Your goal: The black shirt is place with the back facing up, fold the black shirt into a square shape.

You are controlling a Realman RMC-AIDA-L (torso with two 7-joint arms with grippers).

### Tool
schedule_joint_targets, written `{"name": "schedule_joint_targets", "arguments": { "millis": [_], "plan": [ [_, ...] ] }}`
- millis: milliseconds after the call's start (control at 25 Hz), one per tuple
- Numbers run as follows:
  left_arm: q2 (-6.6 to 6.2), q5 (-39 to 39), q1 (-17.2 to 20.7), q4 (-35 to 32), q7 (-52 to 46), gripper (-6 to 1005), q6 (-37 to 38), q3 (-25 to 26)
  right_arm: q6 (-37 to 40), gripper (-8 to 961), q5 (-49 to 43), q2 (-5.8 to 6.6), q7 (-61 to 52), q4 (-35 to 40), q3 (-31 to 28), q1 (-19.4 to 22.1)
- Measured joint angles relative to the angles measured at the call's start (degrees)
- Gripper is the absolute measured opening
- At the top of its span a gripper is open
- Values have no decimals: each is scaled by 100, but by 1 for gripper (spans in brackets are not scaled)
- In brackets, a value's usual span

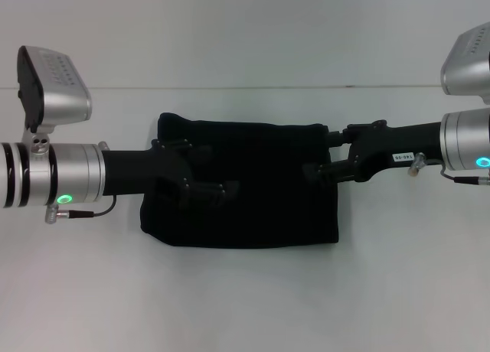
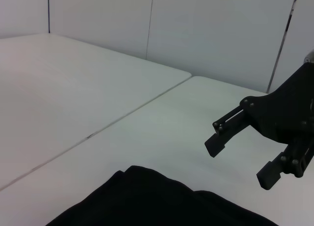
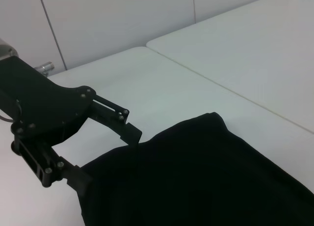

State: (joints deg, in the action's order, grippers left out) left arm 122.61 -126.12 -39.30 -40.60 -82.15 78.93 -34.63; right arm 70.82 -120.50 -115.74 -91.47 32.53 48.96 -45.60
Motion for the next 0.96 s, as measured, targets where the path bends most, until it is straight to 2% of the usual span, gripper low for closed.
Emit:
{"name": "schedule_joint_targets", "arguments": {
  "millis": [360, 960],
  "plan": [
    [16, 0, 10, 17, -3, 888, -68, 1, -11, 884, 1, -40, 0, 2, 0, -16],
    [8, 28, -9, 62, -20, 888, -72, 9, -4, 882, 6, -40, 16, 8, -1, -33]
  ]
}}
